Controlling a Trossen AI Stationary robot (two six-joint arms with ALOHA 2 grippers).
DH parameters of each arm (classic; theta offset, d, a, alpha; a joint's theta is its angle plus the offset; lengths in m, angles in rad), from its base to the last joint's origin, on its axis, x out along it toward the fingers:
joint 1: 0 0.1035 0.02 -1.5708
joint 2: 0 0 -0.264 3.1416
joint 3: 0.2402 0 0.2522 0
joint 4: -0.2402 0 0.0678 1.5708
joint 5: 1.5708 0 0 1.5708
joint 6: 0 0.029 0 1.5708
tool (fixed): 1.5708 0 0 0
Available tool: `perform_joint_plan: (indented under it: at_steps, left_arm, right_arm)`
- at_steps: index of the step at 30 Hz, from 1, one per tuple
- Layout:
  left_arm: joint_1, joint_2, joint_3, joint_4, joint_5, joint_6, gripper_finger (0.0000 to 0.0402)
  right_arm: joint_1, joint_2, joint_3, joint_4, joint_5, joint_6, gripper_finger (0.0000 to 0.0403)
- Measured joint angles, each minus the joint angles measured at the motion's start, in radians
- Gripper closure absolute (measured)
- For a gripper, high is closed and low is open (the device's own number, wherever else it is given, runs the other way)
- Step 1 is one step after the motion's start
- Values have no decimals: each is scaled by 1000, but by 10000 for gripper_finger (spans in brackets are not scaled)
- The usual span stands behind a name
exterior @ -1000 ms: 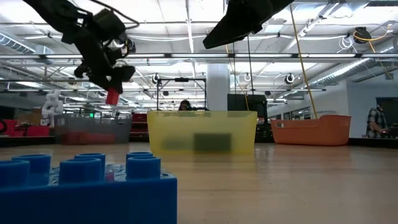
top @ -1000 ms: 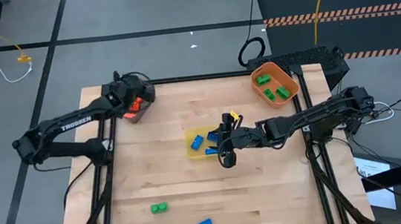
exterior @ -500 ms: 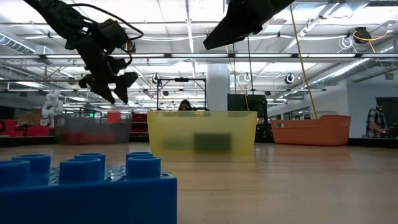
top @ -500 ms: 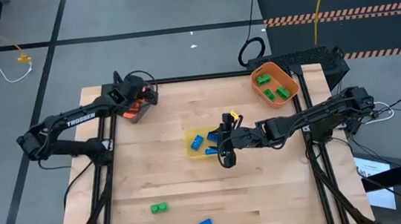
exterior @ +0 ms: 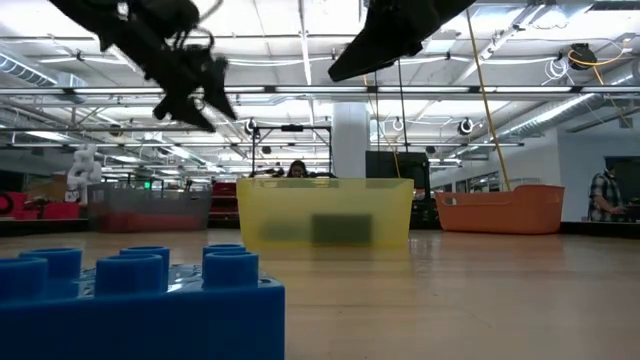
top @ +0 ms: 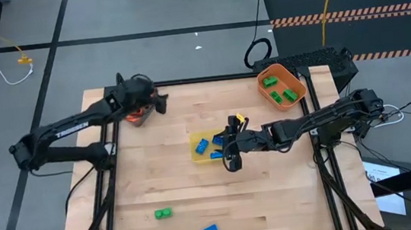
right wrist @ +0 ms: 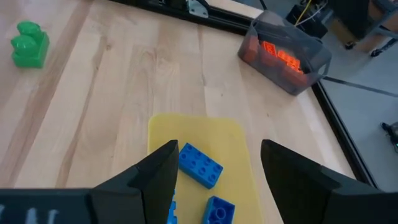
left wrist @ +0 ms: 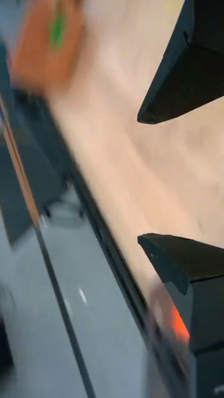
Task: Sort & place blocks by color
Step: Put the green game piece into the orange bin
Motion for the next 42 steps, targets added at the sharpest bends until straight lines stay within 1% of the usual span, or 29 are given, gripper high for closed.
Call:
perform_joint_plan:
  at_steps: [3,7,8,14,17,22,27,32,37,42]
  left_arm:
    - [-124,-62,3,-17,63,-9,114]
    - [-332,-86,2,-92,69,-58,135]
    - [-384,-84,2,-95,67,-77,141]
    - [-657,-31,1,-104,-27,-227,172]
    - [-758,0,1,-102,-50,-304,184]
    - [-901,63,1,-96,-56,-434,201]
    - [-1011,118,1,-19,-57,-518,208]
    - [-1084,147,1,91,-57,-534,208]
    - [-1107,148,1,100,-65,-486,208]
    - [-1096,138,1,118,-66,-420,208]
  right_arm:
    - [-2,0,0,-25,5,2,181]
    - [-2,0,0,-28,80,1,181]
    - [-2,0,0,-27,83,0,181]
    - [-7,0,0,-24,70,-5,181]
    - [-7,0,0,-29,-7,-17,181]
    - [-7,0,0,-30,-136,-36,181]
    - [-7,0,0,-40,-135,-16,181]
    - [-7,0,0,-33,-135,8,181]
    - [-7,0,0,25,-136,-6,181]
    - [-7,0,0,77,-136,-62,181]
